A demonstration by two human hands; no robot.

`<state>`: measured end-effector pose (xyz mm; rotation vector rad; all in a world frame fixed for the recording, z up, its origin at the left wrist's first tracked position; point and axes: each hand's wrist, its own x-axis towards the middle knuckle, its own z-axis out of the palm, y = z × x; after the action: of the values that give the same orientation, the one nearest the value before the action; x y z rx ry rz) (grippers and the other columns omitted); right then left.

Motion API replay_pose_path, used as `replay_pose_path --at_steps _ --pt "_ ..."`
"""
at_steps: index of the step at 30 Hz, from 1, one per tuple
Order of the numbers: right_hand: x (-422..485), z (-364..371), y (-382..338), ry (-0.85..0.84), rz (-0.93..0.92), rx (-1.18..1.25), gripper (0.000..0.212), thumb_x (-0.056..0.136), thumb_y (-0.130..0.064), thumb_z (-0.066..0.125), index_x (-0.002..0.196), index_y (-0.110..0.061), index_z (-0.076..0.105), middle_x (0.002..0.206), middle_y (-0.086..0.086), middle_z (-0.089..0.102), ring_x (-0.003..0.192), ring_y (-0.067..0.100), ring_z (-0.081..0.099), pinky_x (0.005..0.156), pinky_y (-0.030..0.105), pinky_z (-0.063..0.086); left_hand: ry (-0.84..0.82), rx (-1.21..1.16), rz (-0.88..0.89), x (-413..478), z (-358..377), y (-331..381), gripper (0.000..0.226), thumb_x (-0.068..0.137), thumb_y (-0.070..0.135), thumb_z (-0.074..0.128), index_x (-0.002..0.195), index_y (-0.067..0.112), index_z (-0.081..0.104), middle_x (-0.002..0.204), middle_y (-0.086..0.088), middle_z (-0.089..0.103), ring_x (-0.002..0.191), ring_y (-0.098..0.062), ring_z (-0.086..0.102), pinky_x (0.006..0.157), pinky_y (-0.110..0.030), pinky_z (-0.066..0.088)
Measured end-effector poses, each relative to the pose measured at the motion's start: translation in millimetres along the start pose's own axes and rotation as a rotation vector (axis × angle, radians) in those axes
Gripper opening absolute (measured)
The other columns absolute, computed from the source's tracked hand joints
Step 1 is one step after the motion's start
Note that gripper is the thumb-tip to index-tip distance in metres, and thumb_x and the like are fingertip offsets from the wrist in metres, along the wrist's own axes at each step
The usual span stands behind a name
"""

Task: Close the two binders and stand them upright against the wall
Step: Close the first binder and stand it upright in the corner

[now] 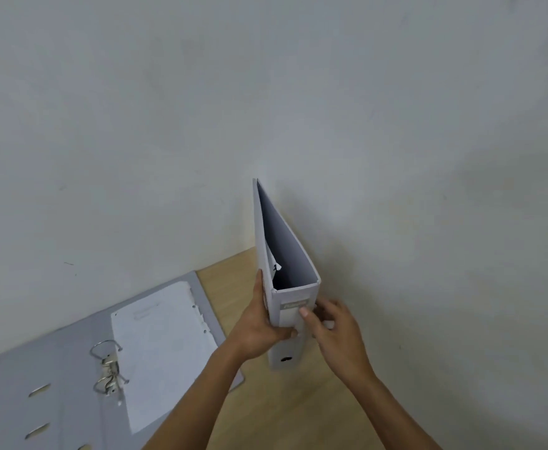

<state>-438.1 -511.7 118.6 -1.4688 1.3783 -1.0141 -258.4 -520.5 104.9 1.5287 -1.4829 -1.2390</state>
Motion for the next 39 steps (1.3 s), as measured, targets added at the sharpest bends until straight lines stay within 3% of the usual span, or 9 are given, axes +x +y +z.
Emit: replay_pose_path --at_steps 3,5,8,10,14,27,32,37,39 --pt "22.6 -4.4 17.1 0.020 0.073 0.041 0.015 0.093 -0.041 0.066 0.098 -0.054 0.067 0.103 -0.013 0.071 0.093 0.007 0.072 0.083 0.042 0.063 0.038 0.006 -0.037 19.0 4.6 -2.4 0.124 0.075 0.017 0.087 0.161 0.028 -0.002 0.133 0.020 0.053 0.116 -0.002 0.058 0.093 -0.022 0.054" --pt "32.5 -2.5 22.5 0.024 0.151 0.149 0.009 0.091 -0.044 0.069 0.100 -0.044 0.070 0.105 -0.005 0.075 0.099 0.021 0.074 0.089 0.049 0.061 0.057 0.044 -0.063 28.0 10.1 -3.3 0.118 0.078 0.020 0.085 0.162 0.022 0.001 0.144 0.004 0.054 0.128 -0.018 0.057 0.101 -0.032 0.054" --pt "48.5 6.3 32.1 0.065 0.297 0.327 0.054 0.077 -0.056 0.073 0.109 -0.013 0.065 0.108 0.013 0.075 0.100 0.030 0.076 0.090 0.050 0.061 0.075 0.073 -0.117 43.5 18.0 -2.3 0.115 0.082 0.028 0.082 0.162 0.018 0.000 0.150 -0.010 0.052 0.135 -0.032 0.053 0.103 -0.038 0.051" --pt "57.7 12.3 38.9 0.056 0.362 0.363 0.054 0.085 -0.048 0.070 0.111 -0.002 0.063 0.106 0.019 0.075 0.098 0.030 0.077 0.089 0.048 0.062 0.092 0.080 -0.134 53.3 21.7 -0.1 0.116 0.084 0.030 0.080 0.162 0.019 -0.005 0.150 -0.012 0.052 0.136 -0.033 0.053 0.104 -0.040 0.052" --pt "74.0 19.9 45.4 0.028 0.432 0.406 0.038 0.095 -0.038 0.064 0.112 -0.004 0.065 0.105 0.014 0.077 0.101 0.026 0.075 0.086 0.039 0.061 0.092 0.075 -0.161 75.7 21.4 2.1 0.117 0.086 0.031 0.078 0.162 0.022 -0.010 0.155 -0.013 0.047 0.141 -0.033 0.048 0.109 -0.045 0.047" --pt "98.8 12.3 50.5 0.032 0.429 0.435 0.021 0.097 -0.028 0.064 0.108 -0.010 0.063 0.111 0.015 0.075 0.101 0.030 0.075 0.093 0.051 0.060 0.093 0.121 -0.159 102.8 31.1 3.6 0.108 0.094 0.033 0.069 0.161 0.023 -0.015 0.165 -0.009 0.034 0.148 -0.027 0.038 0.112 -0.037 0.042" --pt "97.1 10.9 52.3 0.017 0.452 0.439 0.017 0.097 -0.025 0.065 0.108 -0.012 0.063 0.112 0.015 0.074 0.104 0.031 0.073 0.094 0.051 0.059 0.144 0.117 -0.202 97.7 34.6 5.4 0.102 0.091 0.035 0.071 0.163 0.018 0.001 0.162 -0.012 0.039 0.146 -0.029 0.042 0.112 -0.039 0.044" --pt "95.2 7.2 48.2 -0.011 0.439 0.413 0.026 0.096 -0.024 0.066 0.118 -0.010 0.061 0.122 0.014 0.070 0.111 0.029 0.070 0.084 0.040 0.061 0.111 0.120 -0.215 82.1 24.8 7.1 0.085 0.094 0.028 0.068 0.162 0.022 0.018 0.159 -0.006 0.044 0.095 -0.006 0.071 0.074 -0.011 0.054" --pt "89.9 6.8 46.4 -0.011 0.434 0.401 0.027 0.096 -0.025 0.066 0.120 -0.013 0.061 0.121 0.008 0.069 0.110 0.025 0.070 0.076 0.033 0.060 0.114 0.126 -0.212 69.3 19.0 8.7 0.075 0.095 0.027 0.066 0.159 0.024 0.027 0.155 -0.004 0.049 0.098 -0.008 0.070 0.071 -0.011 0.052"
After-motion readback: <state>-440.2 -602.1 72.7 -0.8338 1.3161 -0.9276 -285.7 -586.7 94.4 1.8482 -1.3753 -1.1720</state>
